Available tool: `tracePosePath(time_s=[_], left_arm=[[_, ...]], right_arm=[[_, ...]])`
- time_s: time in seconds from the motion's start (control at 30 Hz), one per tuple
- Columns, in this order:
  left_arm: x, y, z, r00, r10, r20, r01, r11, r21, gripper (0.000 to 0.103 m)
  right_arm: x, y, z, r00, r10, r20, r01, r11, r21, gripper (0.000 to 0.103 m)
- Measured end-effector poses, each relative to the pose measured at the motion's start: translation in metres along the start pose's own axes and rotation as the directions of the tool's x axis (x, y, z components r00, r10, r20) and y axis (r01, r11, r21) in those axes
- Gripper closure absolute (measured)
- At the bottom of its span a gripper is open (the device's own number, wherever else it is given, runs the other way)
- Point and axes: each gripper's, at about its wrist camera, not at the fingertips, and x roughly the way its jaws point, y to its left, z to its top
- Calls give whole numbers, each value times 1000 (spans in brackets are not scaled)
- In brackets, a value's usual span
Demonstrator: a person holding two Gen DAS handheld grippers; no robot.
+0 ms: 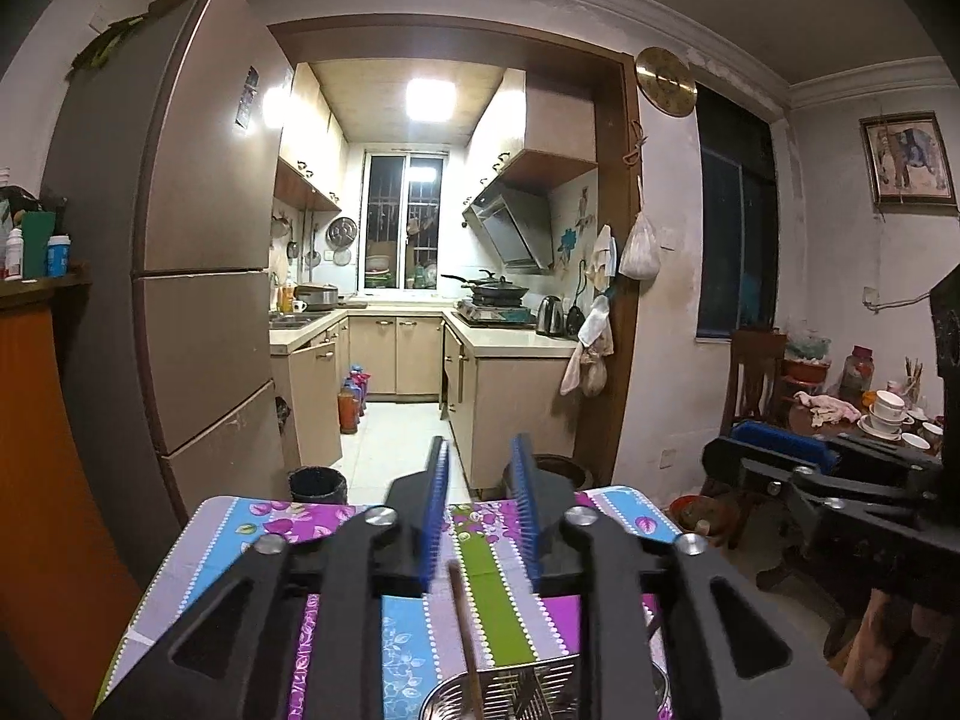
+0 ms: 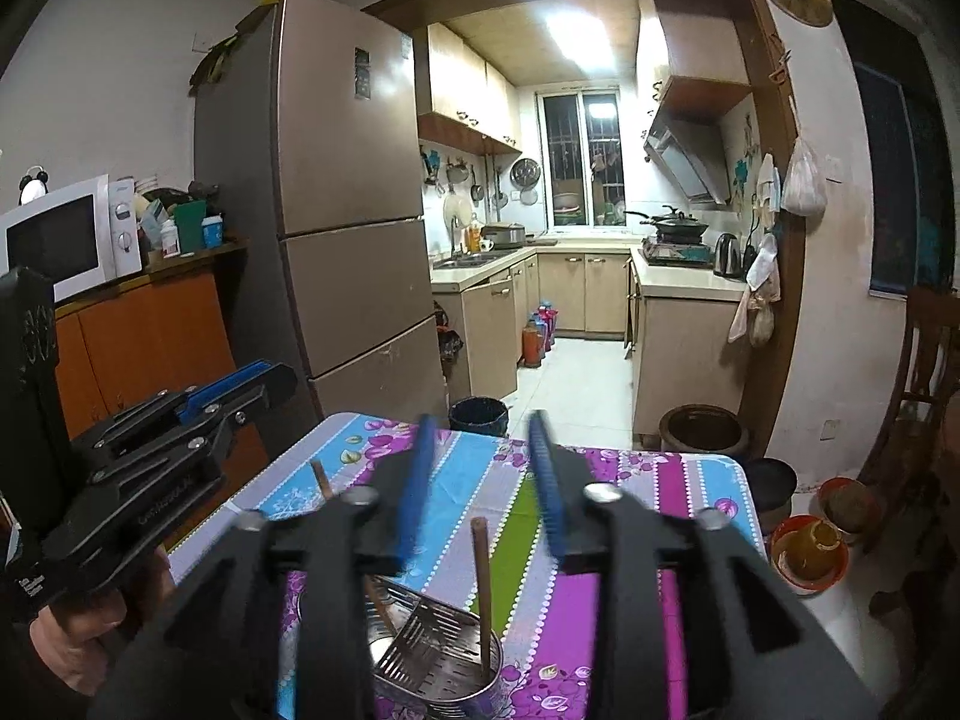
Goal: Organize utensils
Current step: 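Open the left gripper over the holder while the right gripper opens too, then withdraw both open grippers from the holder back toward the loose chopsticks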
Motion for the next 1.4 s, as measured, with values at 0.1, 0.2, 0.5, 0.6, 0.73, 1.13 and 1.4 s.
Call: tracePosePath(time_s=[0.1,0.2,0.5,0.6,0.73,1.13,1.4], left_arm=[[-7,3,-1,1000,9,5,-9,1000,-2,67],[-19,7,-1,1000,18,14,-18,1000,-8,58],[-74,4,-2,996,54,68,-55,998,22,33],[-98,4,-2,993,65,97,-68,998,19,26],[-142,2,-7,985,77,156,-83,996,35,17],[-272,2,-91,985,52,166,-64,995,71,12],[-292,-4,-205,999,34,-18,-33,996,78,12]], right_arm=[[-9,-3,0,1000,-2,19,2,1000,13,57],[-24,-6,-1,999,-9,44,8,1000,19,48],[-82,7,-6,989,-28,144,30,999,-13,17],[-105,15,-9,982,-38,184,44,999,-30,8],[-136,23,-16,968,-63,243,78,996,-53,6],[-220,53,-74,951,11,309,14,997,-78,6],[-252,63,-148,962,39,269,-19,997,-75,6]])
